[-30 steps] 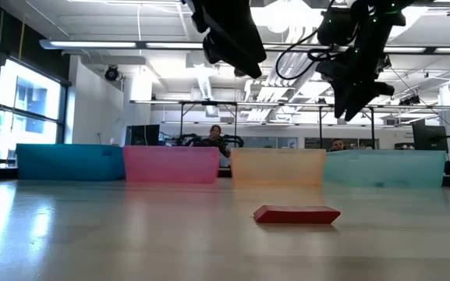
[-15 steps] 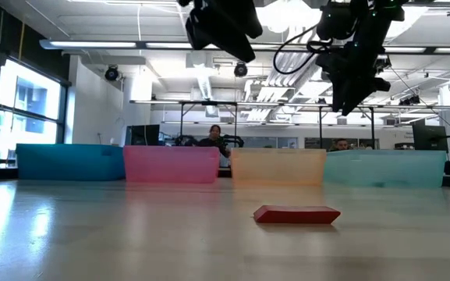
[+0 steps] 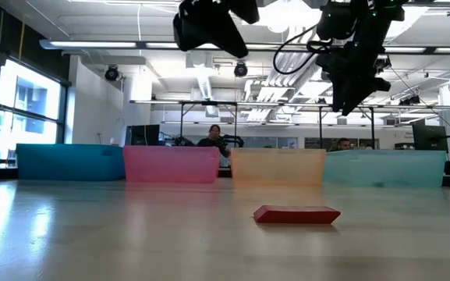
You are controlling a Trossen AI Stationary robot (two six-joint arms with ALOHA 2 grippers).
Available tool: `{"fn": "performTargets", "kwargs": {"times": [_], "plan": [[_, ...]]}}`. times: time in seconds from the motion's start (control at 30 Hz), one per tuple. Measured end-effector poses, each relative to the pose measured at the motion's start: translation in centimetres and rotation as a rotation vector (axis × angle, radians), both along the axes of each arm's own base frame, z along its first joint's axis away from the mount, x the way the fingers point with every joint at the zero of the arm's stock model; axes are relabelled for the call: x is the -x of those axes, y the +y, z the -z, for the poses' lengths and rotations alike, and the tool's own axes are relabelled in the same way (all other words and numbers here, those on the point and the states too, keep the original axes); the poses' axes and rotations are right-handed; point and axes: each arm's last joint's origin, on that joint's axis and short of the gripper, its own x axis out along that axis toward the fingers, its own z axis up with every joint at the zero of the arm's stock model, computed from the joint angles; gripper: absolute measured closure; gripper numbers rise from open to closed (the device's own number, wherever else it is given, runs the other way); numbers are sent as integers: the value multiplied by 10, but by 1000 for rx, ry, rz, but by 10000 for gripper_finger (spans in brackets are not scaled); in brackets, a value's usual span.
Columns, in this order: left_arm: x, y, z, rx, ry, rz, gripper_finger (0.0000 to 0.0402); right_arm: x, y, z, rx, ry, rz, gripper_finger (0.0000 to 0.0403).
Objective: Sort crayons/erasers/pens/pencils in bins
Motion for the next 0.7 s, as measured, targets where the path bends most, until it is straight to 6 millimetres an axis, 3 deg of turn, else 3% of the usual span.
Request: {"fn": "performTargets", "kwargs": {"times": [0.13, 0.4, 0.53, 0.7], "plan": [[-4, 7, -9, 65, -14, -19, 206, 0, 0, 0, 1, -1, 0, 269], [-8, 16, -43, 30, -61, -10, 206, -1, -1, -1, 8, -13, 0, 269], [-11, 9, -28, 13, -11, -1, 206, -1, -1, -1, 8, -13, 0, 269], [-22, -13, 7, -20, 58, 22, 206, -1, -1, 0, 8, -12, 0, 269]]}}
